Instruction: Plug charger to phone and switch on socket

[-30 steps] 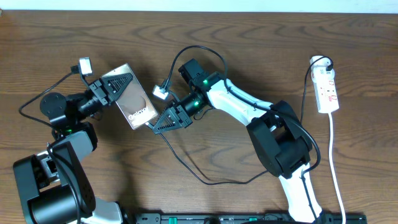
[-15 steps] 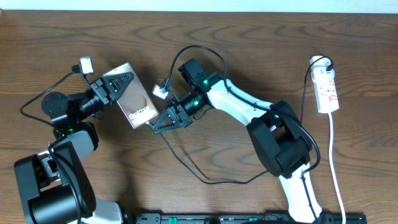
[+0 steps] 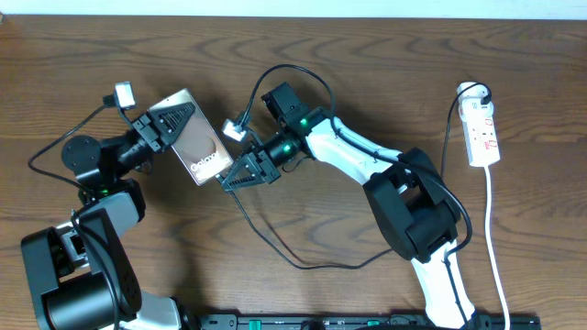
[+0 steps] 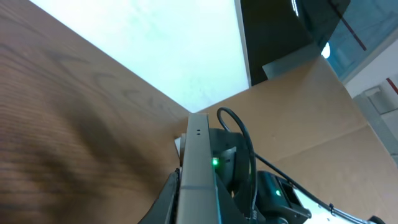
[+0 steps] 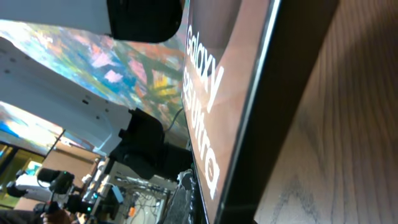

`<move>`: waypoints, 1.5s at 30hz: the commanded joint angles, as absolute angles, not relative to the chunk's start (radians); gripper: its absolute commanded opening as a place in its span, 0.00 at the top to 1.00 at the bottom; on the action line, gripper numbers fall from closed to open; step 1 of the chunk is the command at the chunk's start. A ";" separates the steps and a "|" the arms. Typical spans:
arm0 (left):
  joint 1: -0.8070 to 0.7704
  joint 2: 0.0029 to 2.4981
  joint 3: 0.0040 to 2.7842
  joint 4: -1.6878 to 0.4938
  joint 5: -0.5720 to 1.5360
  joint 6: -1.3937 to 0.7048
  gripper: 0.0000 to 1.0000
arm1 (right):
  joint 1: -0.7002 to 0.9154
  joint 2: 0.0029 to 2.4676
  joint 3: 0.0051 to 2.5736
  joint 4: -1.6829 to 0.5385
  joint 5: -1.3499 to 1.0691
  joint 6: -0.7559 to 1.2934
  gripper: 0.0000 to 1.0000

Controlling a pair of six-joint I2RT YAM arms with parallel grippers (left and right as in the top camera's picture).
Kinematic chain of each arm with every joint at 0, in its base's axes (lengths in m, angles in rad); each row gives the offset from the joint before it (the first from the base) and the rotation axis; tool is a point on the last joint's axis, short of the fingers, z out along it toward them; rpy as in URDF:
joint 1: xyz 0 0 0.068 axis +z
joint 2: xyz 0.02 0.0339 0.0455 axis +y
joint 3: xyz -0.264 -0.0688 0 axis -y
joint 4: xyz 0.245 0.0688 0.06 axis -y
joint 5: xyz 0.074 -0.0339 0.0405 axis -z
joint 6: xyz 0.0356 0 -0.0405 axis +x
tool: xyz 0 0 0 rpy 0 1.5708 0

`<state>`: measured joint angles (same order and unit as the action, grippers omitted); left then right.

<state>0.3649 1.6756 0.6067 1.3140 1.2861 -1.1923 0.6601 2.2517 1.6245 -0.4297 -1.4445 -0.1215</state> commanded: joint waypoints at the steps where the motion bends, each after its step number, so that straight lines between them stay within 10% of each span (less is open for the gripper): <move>1: 0.341 1.666 0.607 1.319 1.357 -1.186 0.92 | 0.655 2.263 1.640 -0.365 -1.470 -0.023 0.99; 45: 0.341 1.666 0.606 1.319 1.401 -1.152 0.93 | 0.653 2.263 1.640 0.033 -1.406 0.344 0.91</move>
